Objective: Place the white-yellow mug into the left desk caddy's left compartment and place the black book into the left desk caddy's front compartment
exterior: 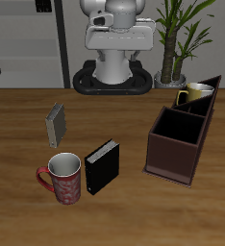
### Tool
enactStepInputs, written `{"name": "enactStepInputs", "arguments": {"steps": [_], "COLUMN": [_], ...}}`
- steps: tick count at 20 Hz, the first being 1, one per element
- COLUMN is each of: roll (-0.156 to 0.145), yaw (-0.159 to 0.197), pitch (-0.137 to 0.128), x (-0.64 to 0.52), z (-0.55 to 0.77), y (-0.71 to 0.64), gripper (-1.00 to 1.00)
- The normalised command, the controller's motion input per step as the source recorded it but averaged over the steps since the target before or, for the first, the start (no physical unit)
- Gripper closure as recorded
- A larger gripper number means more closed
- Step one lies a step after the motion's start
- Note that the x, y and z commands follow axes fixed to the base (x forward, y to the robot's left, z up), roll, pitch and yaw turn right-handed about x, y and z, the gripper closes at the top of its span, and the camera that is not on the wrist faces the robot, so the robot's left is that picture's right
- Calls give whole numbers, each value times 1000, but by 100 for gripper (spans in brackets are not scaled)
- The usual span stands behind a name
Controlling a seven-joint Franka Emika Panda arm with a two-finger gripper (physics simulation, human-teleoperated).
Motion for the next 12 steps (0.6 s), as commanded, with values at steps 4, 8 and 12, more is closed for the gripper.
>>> {"name": "enactStepInputs", "arguments": {"steps": [4,8,12], "roll": [-24,-29,-29], "yaw": [-8,-14,-10], "pitch": [12,18,4], "x": [134,112,121], "z": [65,45,15], "y": [-144,-264,-357], "gripper": [-100,-100,-100]}}
